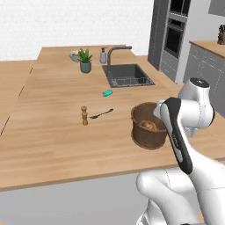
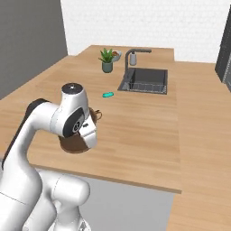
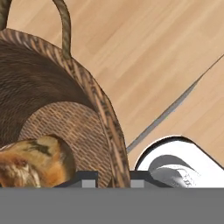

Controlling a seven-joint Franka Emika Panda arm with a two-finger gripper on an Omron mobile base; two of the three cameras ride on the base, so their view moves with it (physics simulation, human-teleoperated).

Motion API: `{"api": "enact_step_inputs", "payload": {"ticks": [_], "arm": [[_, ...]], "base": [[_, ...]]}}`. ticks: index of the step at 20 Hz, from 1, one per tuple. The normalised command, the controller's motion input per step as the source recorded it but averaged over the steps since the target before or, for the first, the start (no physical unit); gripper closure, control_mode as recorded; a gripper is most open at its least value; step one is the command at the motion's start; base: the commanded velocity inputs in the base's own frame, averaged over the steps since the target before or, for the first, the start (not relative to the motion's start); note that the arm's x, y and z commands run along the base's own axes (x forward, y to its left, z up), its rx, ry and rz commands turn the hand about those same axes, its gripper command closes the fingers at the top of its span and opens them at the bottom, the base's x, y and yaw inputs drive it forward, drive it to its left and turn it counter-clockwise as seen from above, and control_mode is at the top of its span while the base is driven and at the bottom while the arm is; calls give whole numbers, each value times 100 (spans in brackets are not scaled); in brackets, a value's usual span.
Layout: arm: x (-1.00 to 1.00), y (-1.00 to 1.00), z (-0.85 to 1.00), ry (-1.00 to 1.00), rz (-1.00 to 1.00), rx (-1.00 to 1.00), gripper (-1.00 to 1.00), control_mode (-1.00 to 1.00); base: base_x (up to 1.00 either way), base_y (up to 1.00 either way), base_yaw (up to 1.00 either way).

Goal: Open the cabinet, pick up the bread from the cabinet and place it in the basket. Then move the basket to the dining counter.

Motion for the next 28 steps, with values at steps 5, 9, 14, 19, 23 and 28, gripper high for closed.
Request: {"api": "enact_step_inputs", "payload": {"ticks": [5, 9, 14, 19, 23, 28], "arm": [[100, -61, -76, 2, 7, -1, 100, -100], [100, -12, -96, 1, 0, -4, 100, -100], [66, 10, -75, -7, 0, 0, 100, -100], [29, 24, -57, -3, 0, 0, 100, -100], [1, 28, -26, 0, 0, 0, -100, -100], [0, 10, -4, 0, 0, 0, -100, -100]], "base": [[0, 0, 0], [0, 0, 0], [0, 0, 0], [0, 0, 0], [0, 0, 0], [0, 0, 0]]}}
